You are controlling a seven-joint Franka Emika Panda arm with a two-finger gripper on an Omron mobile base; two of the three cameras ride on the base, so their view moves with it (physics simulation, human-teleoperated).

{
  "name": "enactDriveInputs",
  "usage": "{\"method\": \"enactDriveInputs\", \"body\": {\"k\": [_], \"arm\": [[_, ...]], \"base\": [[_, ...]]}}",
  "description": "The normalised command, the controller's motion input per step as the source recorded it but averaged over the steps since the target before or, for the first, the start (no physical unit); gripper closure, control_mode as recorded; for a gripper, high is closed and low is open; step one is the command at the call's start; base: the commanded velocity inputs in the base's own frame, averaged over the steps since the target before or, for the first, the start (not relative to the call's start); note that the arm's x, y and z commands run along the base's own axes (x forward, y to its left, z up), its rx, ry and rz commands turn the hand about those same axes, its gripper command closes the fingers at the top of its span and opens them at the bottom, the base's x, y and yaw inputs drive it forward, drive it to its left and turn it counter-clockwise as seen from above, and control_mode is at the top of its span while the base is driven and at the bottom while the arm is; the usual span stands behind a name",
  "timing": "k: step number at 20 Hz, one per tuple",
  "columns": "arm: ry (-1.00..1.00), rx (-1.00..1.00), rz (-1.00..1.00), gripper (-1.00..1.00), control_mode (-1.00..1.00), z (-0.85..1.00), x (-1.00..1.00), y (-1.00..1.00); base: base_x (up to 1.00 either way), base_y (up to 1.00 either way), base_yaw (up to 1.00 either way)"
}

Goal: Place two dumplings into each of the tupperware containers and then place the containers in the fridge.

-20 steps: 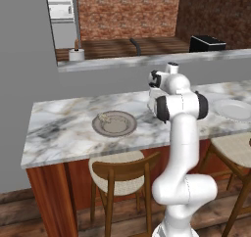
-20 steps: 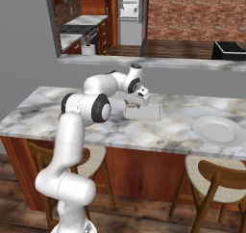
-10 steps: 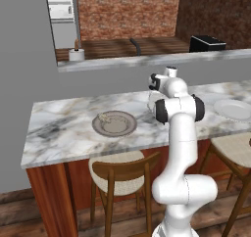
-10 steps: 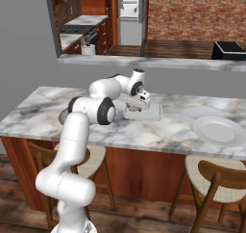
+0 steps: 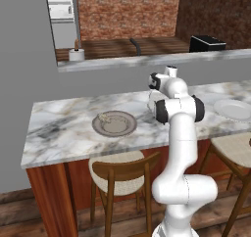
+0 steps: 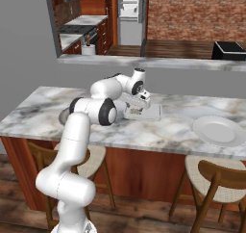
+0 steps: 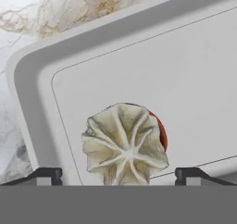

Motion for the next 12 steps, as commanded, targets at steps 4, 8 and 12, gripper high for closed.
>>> {"method": "enactDriveInputs", "body": {"k": [4, 8, 12], "arm": [[0.00, 0.00, 0.00, -1.00, -1.00, -0.01, 0.00, 0.02], [0.00, 0.00, 0.00, -1.00, -1.00, 0.00, -0.45, 0.24], [0.00, -0.03, 0.00, -1.00, -1.00, 0.01, -1.00, 0.42]], "base": [[0.00, 0.00, 0.00], [0.00, 0.00, 0.00], [0.00, 0.00, 0.00]]}}
